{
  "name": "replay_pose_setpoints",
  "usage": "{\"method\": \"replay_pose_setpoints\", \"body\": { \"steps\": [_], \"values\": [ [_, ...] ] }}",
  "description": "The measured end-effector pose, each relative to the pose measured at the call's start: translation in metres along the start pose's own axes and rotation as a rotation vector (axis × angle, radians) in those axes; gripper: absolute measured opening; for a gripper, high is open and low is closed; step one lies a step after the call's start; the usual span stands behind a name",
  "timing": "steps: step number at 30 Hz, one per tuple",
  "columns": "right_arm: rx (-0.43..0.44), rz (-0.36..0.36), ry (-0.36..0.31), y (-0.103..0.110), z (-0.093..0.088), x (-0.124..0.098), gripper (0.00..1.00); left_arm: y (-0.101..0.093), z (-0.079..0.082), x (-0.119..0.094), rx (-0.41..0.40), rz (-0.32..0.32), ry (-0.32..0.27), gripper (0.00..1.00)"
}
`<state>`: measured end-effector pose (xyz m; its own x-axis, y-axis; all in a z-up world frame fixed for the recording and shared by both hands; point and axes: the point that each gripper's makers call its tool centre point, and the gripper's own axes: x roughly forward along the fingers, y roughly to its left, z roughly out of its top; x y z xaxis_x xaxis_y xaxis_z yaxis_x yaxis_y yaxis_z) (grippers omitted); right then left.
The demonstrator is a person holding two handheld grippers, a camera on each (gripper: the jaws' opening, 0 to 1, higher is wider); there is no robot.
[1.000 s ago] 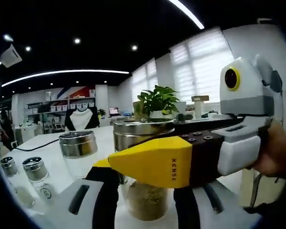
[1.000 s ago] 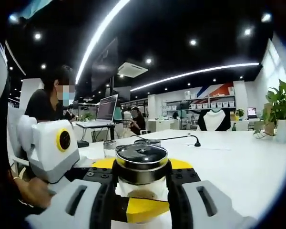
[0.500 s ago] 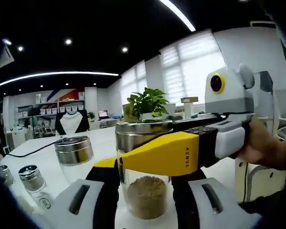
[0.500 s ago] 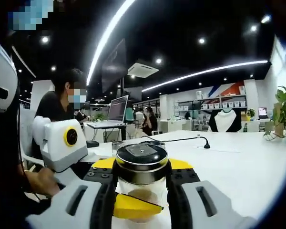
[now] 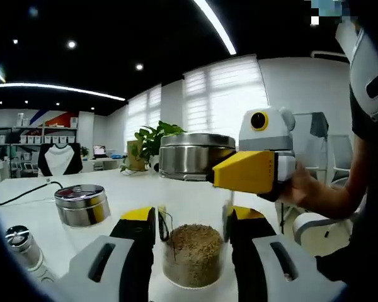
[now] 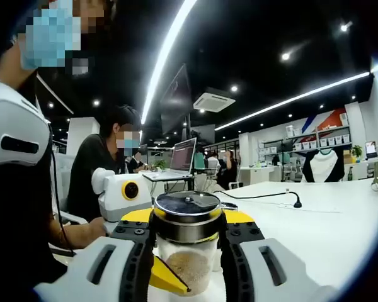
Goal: Rotate the seasoning bottle until the label or dispensing opening points toward the visible target arrow and the bottle remains upright within the marked orientation range
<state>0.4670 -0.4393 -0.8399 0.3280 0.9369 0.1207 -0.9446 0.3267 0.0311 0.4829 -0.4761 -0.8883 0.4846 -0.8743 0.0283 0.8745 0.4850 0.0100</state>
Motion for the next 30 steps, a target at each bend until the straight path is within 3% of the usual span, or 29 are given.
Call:
{"method": "replay_pose_setpoints", "body": {
  "steps": [7, 10, 13, 27, 29, 30],
  "values": [
    [0.013, 0.048, -0.003, 0.005, 0.003, 0.0, 0.37, -0.008, -0.001, -0.001, 0.028, -0.104, 0.02, 0.53],
    [0.008, 0.056, 0.001, 0.006, 0.003, 0.001, 0.37, -0.013, -0.013, 0.0, 0.055, -0.151, 0.097, 0.53],
    [-0.004, 0.051, 0.014, 0.006, 0.0, 0.001, 0.37, -0.016, -0.014, 0.002, 0.069, -0.158, 0.095, 0.48],
    [-0.038, 0.016, 0.016, 0.004, -0.001, -0.001, 0.37, -0.017, -0.013, 0.01, -0.016, -0.06, 0.057, 0.46],
    [-0.039, 0.01, 0.015, 0.004, -0.003, -0.002, 0.37, -0.016, -0.014, 0.01, -0.012, -0.03, 0.069, 0.46],
    [-0.029, -0.019, 0.027, 0.001, -0.007, -0.002, 0.37, -0.011, -0.02, 0.009, 0.003, 0.009, 0.109, 0.46]
  ]
}}
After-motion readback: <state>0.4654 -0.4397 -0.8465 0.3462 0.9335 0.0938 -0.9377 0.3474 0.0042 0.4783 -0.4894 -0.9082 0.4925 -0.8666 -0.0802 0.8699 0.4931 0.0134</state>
